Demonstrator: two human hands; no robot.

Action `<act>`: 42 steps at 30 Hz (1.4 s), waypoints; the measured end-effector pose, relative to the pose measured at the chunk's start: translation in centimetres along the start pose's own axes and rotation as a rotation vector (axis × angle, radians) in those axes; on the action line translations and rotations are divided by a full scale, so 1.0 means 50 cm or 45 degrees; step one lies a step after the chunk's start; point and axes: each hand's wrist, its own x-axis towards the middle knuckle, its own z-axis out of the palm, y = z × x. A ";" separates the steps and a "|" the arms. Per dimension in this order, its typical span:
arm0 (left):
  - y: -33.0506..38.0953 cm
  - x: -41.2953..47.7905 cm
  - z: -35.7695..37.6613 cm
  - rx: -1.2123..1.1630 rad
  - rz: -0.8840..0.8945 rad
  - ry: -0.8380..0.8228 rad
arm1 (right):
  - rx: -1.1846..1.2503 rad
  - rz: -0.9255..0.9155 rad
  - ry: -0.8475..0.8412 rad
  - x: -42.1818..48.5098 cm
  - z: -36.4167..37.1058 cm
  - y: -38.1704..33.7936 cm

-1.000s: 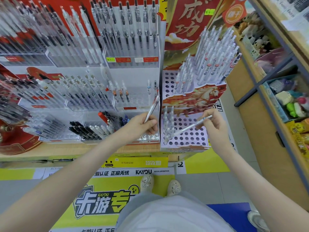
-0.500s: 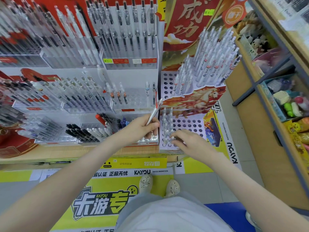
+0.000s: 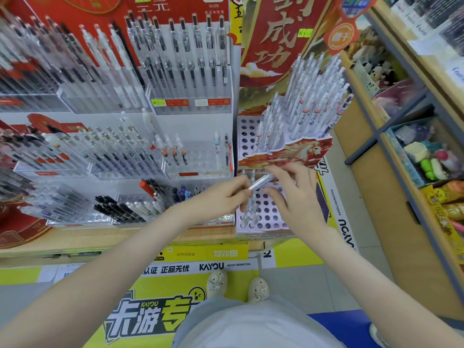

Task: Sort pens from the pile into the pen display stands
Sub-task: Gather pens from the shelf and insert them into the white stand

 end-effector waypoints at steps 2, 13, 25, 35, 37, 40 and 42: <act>0.000 0.006 -0.005 -0.007 0.038 0.078 | 0.310 0.249 -0.084 0.010 -0.007 0.005; -0.005 0.037 0.016 0.150 0.219 0.252 | 1.380 0.783 -0.242 0.033 -0.045 0.007; -0.085 0.035 0.024 1.018 0.442 0.323 | 0.606 0.454 -0.295 0.015 -0.011 0.060; -0.090 0.025 0.019 1.063 0.461 0.345 | 0.446 0.471 -0.642 0.021 0.067 0.078; -0.097 0.022 0.016 1.096 0.457 0.342 | 0.491 0.521 -0.608 0.020 0.073 0.074; -0.103 0.019 0.010 1.184 0.465 0.328 | 0.436 0.454 -0.540 0.019 0.084 0.064; -0.104 0.019 0.005 1.217 0.495 0.322 | 0.380 0.442 -0.488 0.023 0.093 0.059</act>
